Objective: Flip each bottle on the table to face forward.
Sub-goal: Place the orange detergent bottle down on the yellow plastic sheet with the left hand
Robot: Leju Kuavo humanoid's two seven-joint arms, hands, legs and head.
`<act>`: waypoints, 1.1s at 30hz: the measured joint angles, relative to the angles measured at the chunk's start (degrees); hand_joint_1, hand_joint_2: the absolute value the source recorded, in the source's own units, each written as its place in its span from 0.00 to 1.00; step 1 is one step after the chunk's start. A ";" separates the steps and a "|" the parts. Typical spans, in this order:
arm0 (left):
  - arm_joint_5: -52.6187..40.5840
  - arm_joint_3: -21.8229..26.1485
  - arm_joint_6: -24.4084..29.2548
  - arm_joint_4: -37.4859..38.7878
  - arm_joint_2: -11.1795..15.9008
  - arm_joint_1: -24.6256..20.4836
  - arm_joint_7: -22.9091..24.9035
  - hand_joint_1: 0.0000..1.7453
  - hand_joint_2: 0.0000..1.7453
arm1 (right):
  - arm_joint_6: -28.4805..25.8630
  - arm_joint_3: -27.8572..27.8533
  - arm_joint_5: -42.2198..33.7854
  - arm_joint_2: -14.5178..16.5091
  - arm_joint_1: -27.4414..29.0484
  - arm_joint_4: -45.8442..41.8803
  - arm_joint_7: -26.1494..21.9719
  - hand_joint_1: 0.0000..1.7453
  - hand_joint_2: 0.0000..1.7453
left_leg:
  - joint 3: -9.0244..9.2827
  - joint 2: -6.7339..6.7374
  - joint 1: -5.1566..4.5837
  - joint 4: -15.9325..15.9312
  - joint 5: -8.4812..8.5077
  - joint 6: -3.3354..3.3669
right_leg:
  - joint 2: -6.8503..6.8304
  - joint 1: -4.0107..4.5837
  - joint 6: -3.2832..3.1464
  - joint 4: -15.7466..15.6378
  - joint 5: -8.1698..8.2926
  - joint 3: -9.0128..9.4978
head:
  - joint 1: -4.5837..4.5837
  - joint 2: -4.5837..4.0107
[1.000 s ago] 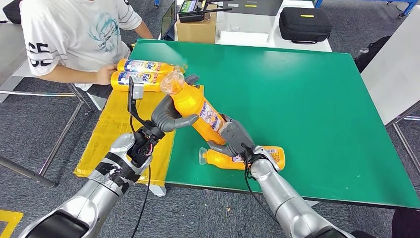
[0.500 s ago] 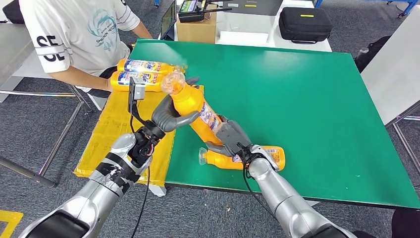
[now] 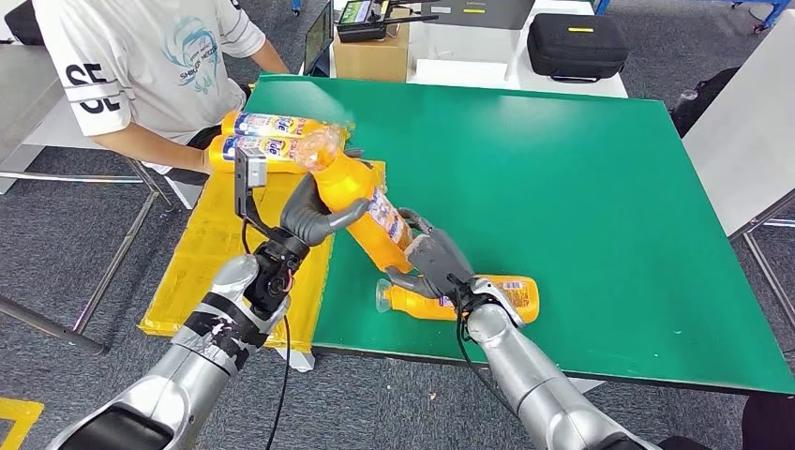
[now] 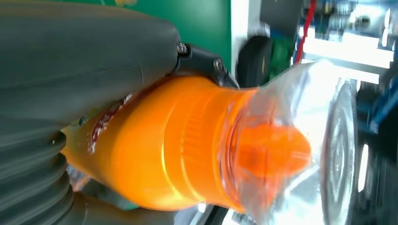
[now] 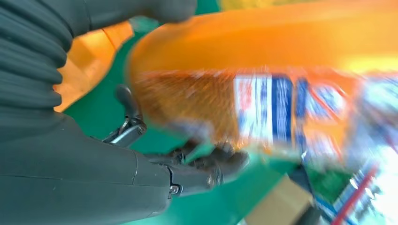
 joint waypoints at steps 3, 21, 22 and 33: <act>1.03 1.63 0.64 0.01 0.12 0.51 -0.34 1.00 1.00 | -2.02 -1.74 -2.37 -0.26 2.37 -4.41 -1.00 0.00 0.25 | 0.00 -0.04 0.01 0.00 0.00 0.00 | -0.02 0.00 0.00 0.00 0.00 0.00 | 0.01 0.00; -3.60 7.80 9.06 -0.01 2.94 1.27 -6.35 1.00 1.00 | -10.46 -12.39 -14.37 -1.10 14.78 -29.70 -6.68 0.00 0.00 | 0.00 0.02 0.00 0.00 0.00 0.00 | 0.00 -0.01 0.00 0.01 0.00 -0.01 | 0.02 0.00; -9.23 7.73 12.14 -0.01 3.52 1.05 -8.04 1.00 1.00 | -10.61 -13.00 -14.92 -1.13 15.49 -31.09 -6.79 0.00 0.00 | 0.00 0.04 0.00 0.00 0.00 0.00 | 0.01 -0.01 0.00 0.01 0.00 -0.03 | 0.02 0.00; -67.27 1.40 23.32 2.38 9.09 -2.72 -7.91 1.00 1.00 | -7.93 -17.11 -15.92 -1.42 19.69 -40.82 -5.43 0.00 0.00 | 0.00 0.08 -0.05 -0.01 0.00 -0.01 | 0.02 -0.04 0.00 -0.01 0.00 -0.03 | 0.03 -0.01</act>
